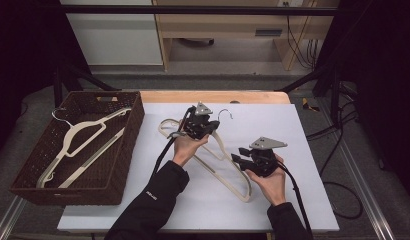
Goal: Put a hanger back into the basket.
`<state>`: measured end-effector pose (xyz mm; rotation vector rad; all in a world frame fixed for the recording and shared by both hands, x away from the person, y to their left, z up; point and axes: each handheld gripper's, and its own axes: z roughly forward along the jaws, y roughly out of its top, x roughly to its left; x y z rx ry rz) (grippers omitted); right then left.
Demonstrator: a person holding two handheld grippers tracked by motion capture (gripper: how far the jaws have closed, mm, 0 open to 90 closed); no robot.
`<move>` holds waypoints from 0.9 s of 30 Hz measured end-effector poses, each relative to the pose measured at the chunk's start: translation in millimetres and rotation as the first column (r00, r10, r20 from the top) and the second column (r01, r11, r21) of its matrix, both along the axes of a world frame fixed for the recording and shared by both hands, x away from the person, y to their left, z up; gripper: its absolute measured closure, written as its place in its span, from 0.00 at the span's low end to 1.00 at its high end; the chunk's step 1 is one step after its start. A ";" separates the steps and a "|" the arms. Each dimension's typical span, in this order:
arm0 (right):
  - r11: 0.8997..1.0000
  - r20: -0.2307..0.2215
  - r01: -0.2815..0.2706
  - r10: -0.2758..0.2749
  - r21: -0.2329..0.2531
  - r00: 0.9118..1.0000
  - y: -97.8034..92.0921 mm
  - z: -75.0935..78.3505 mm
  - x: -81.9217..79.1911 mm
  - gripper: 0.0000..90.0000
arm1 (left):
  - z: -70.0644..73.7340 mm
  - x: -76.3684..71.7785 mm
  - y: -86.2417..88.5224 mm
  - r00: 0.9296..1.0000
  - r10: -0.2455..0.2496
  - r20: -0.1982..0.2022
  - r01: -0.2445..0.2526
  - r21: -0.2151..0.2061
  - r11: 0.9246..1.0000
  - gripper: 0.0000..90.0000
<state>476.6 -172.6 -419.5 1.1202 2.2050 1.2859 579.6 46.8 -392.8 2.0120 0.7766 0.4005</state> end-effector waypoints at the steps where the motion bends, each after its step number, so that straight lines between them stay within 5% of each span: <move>1: 1.000 0.000 0.005 -0.005 0.014 1.000 3.7 0.2 3.0 0.62 | 0.7 -1.8 0.3 1.000 -0.002 0.001 0.002 -0.001 1.000 0.99; 4: 0.998 -0.025 -0.005 0.006 0.057 1.000 17.0 0.1 14.1 0.64 | 1.3 -3.5 0.6 1.000 -0.004 0.006 0.004 -0.002 1.000 0.99; 10: 0.999 -0.074 0.009 -0.006 0.048 0.997 41.6 -5.1 32.5 0.75 | 2.9 -7.3 4.2 1.000 -0.008 0.011 0.008 -0.006 1.000 0.99; 18: 0.999 -0.142 0.013 -0.007 0.040 0.990 42.2 -13.4 41.4 0.89 | 7.3 -14.7 8.7 1.000 -0.026 0.015 0.026 -0.039 0.999 1.00; 22: 0.992 -0.170 -0.012 0.033 0.122 0.985 38.4 -12.2 42.6 0.95 | 14.0 -21.5 9.3 0.998 -0.047 0.046 0.048 -0.036 0.998 1.00; 27: 0.985 -0.168 -0.047 0.075 0.167 0.983 40.4 -5.4 36.8 0.97 | 28.4 -31.6 22.0 0.995 -0.051 0.087 0.056 -0.052 0.997 0.99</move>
